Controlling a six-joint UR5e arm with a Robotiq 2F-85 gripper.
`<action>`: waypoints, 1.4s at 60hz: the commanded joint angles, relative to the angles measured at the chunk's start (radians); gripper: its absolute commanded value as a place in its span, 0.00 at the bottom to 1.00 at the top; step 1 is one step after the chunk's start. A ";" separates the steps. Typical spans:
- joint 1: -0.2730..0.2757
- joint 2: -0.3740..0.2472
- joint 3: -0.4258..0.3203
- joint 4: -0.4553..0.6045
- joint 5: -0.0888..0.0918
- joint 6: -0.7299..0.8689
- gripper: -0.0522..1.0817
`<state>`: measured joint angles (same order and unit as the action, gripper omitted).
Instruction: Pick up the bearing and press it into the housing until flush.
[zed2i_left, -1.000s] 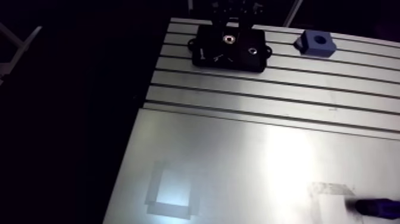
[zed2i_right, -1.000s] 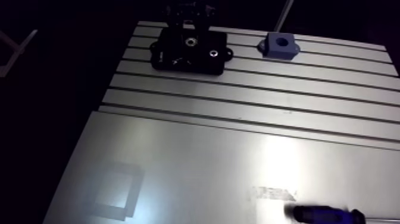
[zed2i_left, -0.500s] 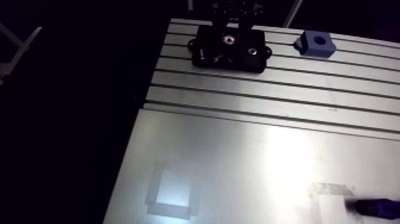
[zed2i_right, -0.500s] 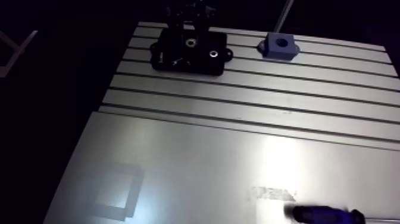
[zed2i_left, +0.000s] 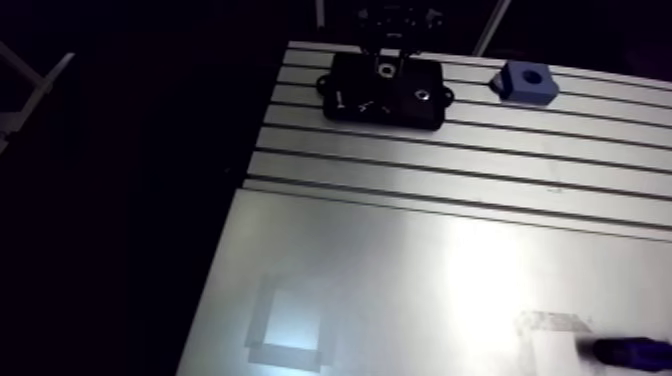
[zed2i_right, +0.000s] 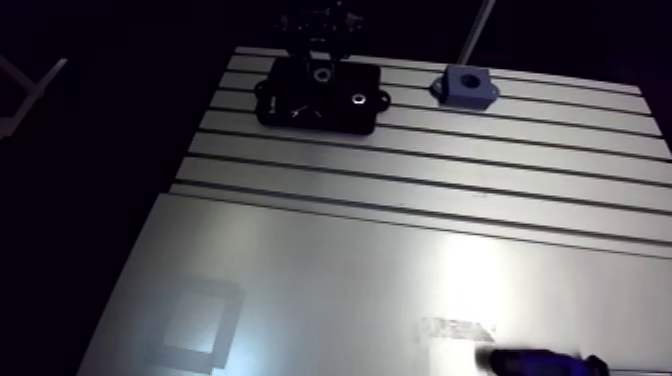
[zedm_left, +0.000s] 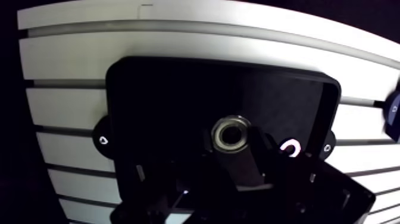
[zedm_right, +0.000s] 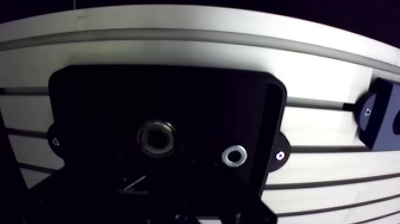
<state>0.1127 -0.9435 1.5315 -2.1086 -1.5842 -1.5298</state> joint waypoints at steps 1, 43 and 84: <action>-0.001 -0.028 0.012 0.001 -0.021 -0.006 0.56; -0.100 -0.164 0.042 0.035 -0.004 -0.099 0.57; -0.282 -0.165 0.035 0.054 0.000 -0.165 0.57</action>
<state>-0.1278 -1.1118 1.5647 -2.0557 -1.5858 -1.6792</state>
